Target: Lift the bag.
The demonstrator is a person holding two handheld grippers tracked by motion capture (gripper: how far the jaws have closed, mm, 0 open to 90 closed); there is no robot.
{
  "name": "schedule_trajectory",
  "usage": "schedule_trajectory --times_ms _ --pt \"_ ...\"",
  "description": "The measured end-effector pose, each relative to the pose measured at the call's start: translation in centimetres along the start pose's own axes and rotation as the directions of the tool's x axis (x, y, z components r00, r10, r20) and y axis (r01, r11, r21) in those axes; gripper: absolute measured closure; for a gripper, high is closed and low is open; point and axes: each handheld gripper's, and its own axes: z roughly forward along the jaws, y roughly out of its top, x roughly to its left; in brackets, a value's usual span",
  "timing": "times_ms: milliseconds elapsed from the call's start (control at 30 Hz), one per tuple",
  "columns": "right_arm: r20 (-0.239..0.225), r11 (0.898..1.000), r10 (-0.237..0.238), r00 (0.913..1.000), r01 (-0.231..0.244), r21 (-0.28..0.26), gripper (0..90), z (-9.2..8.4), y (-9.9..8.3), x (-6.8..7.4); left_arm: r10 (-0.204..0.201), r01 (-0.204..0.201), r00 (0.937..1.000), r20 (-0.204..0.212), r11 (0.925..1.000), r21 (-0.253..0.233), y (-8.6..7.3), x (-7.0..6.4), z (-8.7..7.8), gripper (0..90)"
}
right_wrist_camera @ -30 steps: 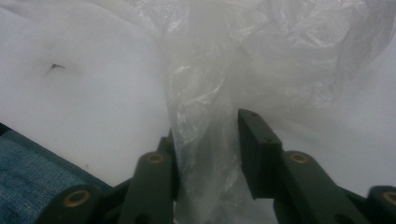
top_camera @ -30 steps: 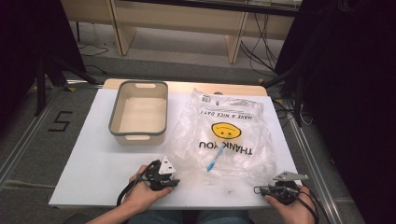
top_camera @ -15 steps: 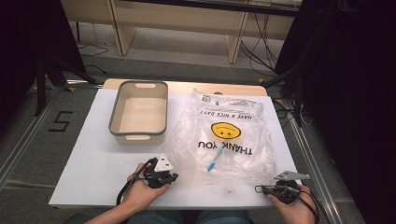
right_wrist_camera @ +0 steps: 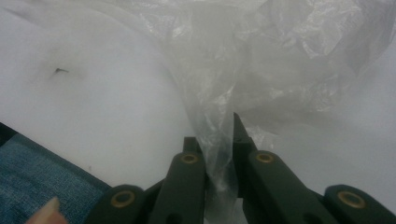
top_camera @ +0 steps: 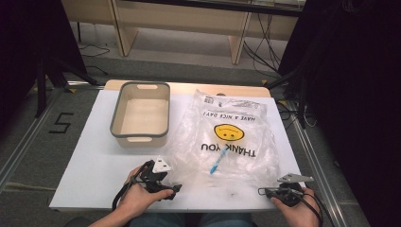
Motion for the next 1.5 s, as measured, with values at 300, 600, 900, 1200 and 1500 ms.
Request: schedule_trajectory --times_ms 300,600,900,1200,1500 --pt "0.001 1.0 0.0 1.0 0.0 0.007 88.0 0.0 0.0 0.0 0.037 -0.037 0.9992 -0.013 0.9992 -0.017 1.4 0.7 2.2 41.8" --pt "0.0 1.0 -0.001 1.0 0.001 0.008 88.1 0.0 0.0 0.0 0.07 -0.071 0.9973 -0.019 0.9972 -0.023 1.7 1.0 2.5 76.4" --pt "0.004 1.0 0.003 1.0 -0.003 0.002 89.4 -0.2 0.1 0.0 0.094 -0.094 0.9956 -0.006 0.9905 -0.101 2.1 0.9 1.0 88.8" --pt "0.034 0.998 0.018 0.9993 -0.016 -0.065 89.9 -1.5 0.5 -0.5 0.12 -0.126 0.9918 -0.043 0.9733 -0.192 2.9 1.1 -0.9 89.2" --pt "0.062 0.994 0.023 0.9978 -0.016 -0.113 90.0 -2.3 1.0 -0.8 0.13 -0.148 0.9874 -0.091 0.9586 -0.243 3.5 1.8 -2.0 89.2"
